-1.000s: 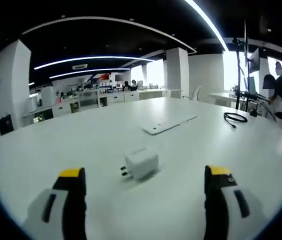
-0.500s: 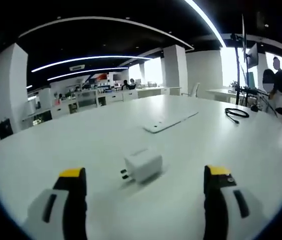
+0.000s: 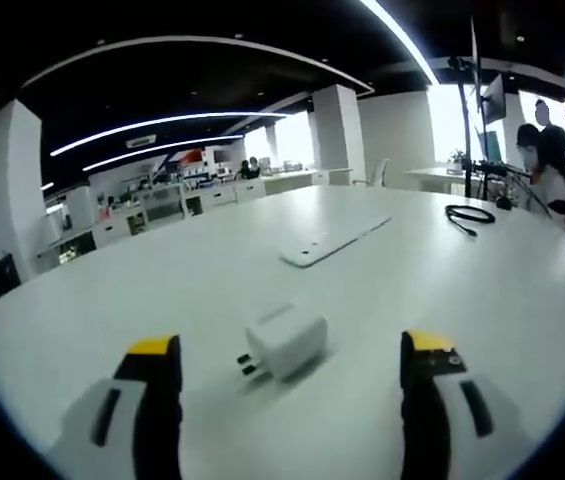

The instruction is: Plug the desk Type‑C cable into the charger adapter.

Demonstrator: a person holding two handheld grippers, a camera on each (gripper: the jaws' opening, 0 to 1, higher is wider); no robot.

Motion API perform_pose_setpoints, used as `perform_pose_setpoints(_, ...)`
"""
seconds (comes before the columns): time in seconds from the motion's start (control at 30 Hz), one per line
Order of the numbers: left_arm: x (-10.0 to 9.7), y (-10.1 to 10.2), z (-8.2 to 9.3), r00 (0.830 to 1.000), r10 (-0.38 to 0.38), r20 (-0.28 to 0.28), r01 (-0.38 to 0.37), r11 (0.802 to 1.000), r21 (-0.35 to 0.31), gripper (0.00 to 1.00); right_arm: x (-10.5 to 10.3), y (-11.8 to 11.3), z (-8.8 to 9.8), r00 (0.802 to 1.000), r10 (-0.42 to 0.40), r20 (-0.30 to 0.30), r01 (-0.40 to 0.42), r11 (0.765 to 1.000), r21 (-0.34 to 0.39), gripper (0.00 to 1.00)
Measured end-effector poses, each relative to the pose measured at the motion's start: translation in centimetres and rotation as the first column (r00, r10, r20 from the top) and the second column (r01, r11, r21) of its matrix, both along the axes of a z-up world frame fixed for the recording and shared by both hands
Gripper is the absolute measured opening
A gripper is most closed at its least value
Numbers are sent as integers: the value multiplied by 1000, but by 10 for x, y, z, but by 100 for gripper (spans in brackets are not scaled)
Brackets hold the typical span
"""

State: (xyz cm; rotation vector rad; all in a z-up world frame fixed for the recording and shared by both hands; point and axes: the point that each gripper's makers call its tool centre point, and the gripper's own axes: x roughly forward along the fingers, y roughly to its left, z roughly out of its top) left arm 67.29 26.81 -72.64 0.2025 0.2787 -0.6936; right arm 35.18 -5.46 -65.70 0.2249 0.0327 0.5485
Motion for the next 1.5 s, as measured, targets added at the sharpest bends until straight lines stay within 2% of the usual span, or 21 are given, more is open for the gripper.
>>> perform_pose_setpoints(0.2,3,-4,-6,1000,-24,18,23,1000,16,77,1,1,-2,1000,-3,-4,3,1000,3,100)
perform_pose_setpoints(0.37,6,-9,-11,998,-50,33,49,998,45,75,3,-2,-2,1000,-3,-2,3,1000,5,100)
perform_pose_setpoints(0.67,16,-11,-17,997,-69,36,67,996,56,70,5,-5,-4,1000,-8,-3,8,1000,4,100)
perform_pose_setpoints(1.1,21,-20,-16,994,-96,45,94,994,55,65,8,-3,-7,1000,-5,-10,5,1000,-3,100)
perform_pose_setpoints(1.33,21,-25,-17,994,-107,39,105,993,53,57,7,-2,-9,1000,-3,-14,3,1000,-1,100)
perform_pose_setpoints(1.5,24,-22,-16,995,-86,48,83,995,63,50,7,-3,-9,1000,-3,-14,3,1000,0,100)
